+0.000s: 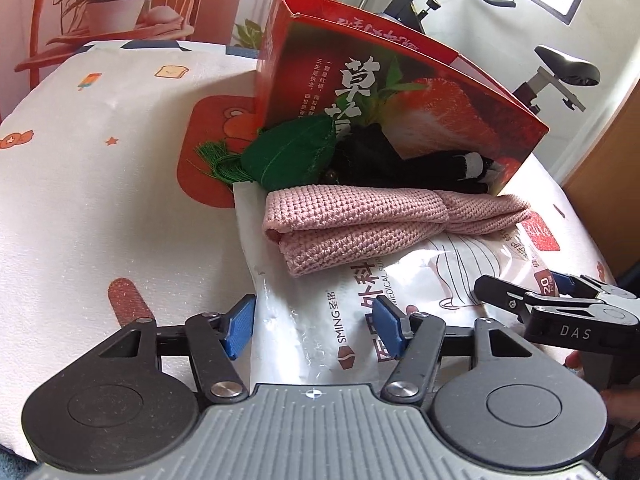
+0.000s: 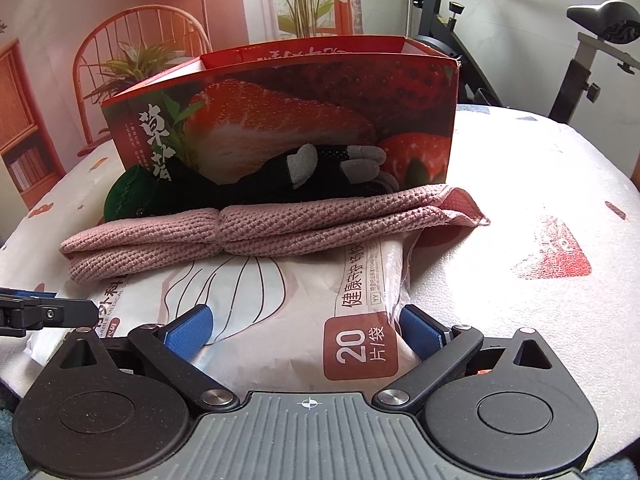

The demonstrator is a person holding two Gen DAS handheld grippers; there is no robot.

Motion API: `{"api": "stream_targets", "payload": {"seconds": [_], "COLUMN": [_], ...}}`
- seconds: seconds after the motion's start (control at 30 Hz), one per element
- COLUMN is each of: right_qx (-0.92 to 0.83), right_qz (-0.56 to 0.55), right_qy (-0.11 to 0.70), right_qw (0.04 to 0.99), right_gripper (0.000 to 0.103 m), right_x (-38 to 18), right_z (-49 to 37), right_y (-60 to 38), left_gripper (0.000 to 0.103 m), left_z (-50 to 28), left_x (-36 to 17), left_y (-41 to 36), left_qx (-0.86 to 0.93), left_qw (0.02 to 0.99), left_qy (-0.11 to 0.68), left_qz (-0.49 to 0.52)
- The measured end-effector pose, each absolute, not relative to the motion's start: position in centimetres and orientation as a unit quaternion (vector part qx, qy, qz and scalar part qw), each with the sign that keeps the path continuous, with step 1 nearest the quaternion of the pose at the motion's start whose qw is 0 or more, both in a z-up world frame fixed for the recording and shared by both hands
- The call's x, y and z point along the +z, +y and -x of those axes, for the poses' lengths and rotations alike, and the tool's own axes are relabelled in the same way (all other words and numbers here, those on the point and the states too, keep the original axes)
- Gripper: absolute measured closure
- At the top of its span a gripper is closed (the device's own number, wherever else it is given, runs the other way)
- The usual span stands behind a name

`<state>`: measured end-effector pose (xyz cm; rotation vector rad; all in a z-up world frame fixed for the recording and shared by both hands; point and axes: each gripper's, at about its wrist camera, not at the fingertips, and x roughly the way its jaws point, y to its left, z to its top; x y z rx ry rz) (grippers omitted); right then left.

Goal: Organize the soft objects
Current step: 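Move the right gripper back to the large white printed bag, then lower the open right gripper toward the white printed bag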

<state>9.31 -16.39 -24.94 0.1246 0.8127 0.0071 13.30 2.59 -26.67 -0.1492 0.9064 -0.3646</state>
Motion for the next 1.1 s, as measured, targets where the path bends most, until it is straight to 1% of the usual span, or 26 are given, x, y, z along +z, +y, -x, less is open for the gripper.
{"api": "stream_targets", "payload": {"seconds": [0.4, 0.57, 0.67, 1.0, 1.1], "right_qx": [0.006, 0.009, 0.01, 0.023, 0.028], "right_qz": [-0.065, -0.077, -0.083, -0.087, -0.091], "right_qy": [0.396, 0.399, 0.4, 0.414, 0.422], "right_qw": [0.916, 0.914, 0.913, 0.906, 0.902], "right_gripper": [0.007, 0.013, 0.016, 0.015, 0.013], "right_x": [-24.9, -24.7, -24.6, -24.5, -24.6], "right_z": [-9.3, -9.4, -9.4, -10.2, -10.8], "right_y": [-16.5, -17.3, -17.7, -18.4, -18.7], "left_gripper": [0.04, 0.039, 0.039, 0.039, 0.039], "left_z": [-13.3, -13.3, -13.3, -13.9, -14.3], "left_x": [-26.7, -26.7, -26.7, -26.7, -26.8], "left_y": [2.8, 3.0, 3.1, 3.4, 3.0], "left_qx": [-0.172, -0.172, -0.173, -0.167, -0.168], "left_qw": [0.88, 0.88, 0.879, 0.878, 0.878], "left_qy": [0.435, 0.436, 0.436, 0.44, 0.441], "left_qz": [0.077, 0.081, 0.083, 0.088, 0.077]}}
